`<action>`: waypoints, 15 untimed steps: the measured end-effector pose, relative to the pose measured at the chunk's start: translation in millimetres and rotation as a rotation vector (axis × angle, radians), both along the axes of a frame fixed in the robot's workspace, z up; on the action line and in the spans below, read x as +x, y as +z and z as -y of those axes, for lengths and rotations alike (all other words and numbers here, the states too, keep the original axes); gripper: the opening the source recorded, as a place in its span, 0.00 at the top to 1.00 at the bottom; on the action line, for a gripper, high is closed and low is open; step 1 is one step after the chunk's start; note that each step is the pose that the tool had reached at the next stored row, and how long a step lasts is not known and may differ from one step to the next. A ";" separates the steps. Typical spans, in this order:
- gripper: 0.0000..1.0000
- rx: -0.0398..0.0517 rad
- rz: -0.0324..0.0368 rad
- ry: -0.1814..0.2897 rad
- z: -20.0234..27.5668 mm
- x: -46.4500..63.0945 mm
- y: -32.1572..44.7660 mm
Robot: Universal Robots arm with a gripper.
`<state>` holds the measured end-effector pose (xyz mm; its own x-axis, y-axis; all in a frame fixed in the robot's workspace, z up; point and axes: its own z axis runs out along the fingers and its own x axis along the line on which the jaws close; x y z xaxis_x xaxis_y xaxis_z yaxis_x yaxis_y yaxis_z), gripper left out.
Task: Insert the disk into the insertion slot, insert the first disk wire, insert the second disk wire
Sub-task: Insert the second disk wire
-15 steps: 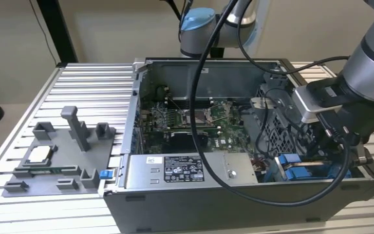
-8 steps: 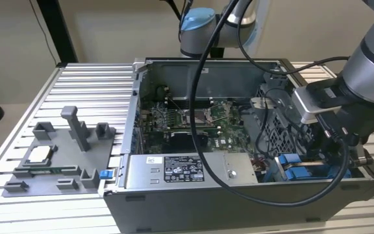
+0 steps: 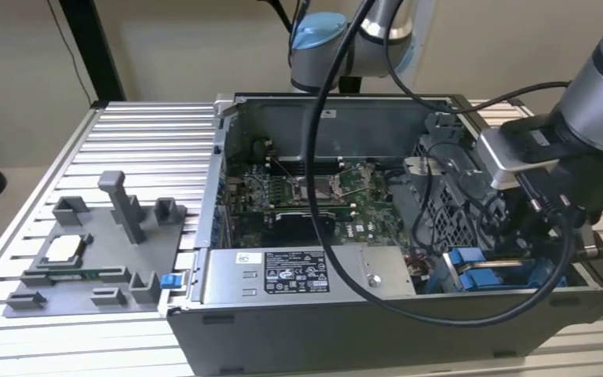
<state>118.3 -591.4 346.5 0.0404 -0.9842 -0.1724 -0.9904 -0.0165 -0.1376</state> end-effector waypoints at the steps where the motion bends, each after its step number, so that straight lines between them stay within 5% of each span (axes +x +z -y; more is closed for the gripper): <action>1: 0.00 -0.0001 -0.0016 0.000 0.0 0.0 2.8; 7: 0.00 0.0000 -0.0099 0.000 0.0 0.0 19.8; 15: 0.00 0.0001 -0.0406 0.000 0.0 2.2 33.5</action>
